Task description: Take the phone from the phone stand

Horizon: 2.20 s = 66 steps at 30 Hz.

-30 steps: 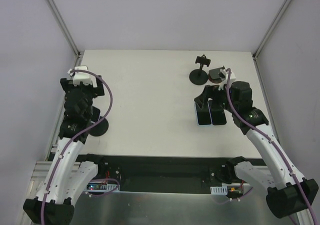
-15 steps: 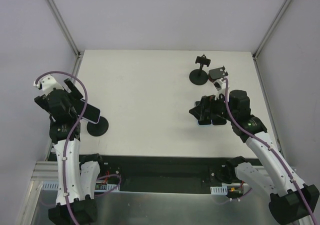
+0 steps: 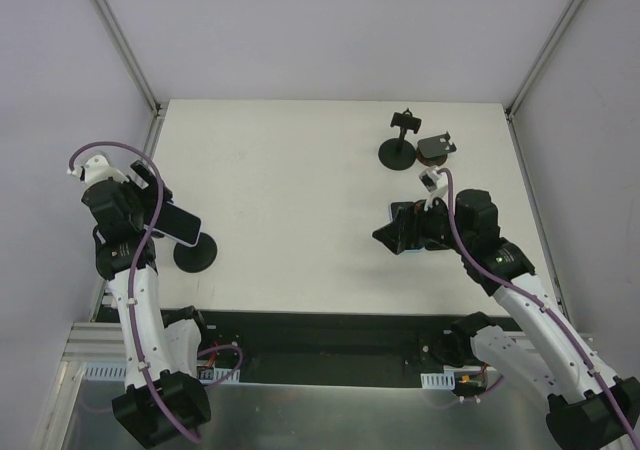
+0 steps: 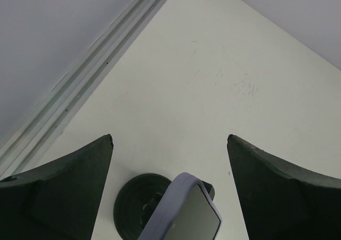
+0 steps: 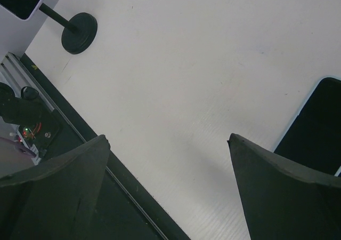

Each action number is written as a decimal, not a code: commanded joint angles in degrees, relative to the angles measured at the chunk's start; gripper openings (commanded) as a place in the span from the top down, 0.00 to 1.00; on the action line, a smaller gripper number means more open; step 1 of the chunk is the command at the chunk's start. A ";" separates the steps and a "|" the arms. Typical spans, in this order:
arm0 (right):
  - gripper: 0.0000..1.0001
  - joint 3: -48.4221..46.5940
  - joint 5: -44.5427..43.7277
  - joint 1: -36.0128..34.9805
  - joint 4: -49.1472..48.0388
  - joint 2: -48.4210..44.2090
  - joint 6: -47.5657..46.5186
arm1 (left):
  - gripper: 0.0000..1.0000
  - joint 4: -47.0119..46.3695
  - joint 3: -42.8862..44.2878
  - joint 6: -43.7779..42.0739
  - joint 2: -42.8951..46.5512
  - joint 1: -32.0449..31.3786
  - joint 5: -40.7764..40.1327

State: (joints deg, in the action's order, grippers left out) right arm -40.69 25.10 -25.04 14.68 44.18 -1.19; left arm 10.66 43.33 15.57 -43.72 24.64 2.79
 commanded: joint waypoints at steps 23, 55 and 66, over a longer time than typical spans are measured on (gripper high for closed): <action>0.04 0.26 -0.23 -1.07 -3.16 0.55 -1.62 | 1.00 -0.46 1.93 5.69 0.13 -1.96 26.21; 0.04 -2.82 -1.28 -1.07 1.76 1.34 -2.94 | 0.52 -16.02 15.82 15.37 -23.87 -60.15 -5.42; 0.04 -6.33 -3.57 -1.86 1.32 4.67 -1.89 | 0.11 -12.42 13.62 9.57 -13.24 -51.22 -4.20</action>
State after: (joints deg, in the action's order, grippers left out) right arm -43.07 22.74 -25.96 17.41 47.22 -3.42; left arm -1.39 56.60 27.53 -61.60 -32.49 -3.40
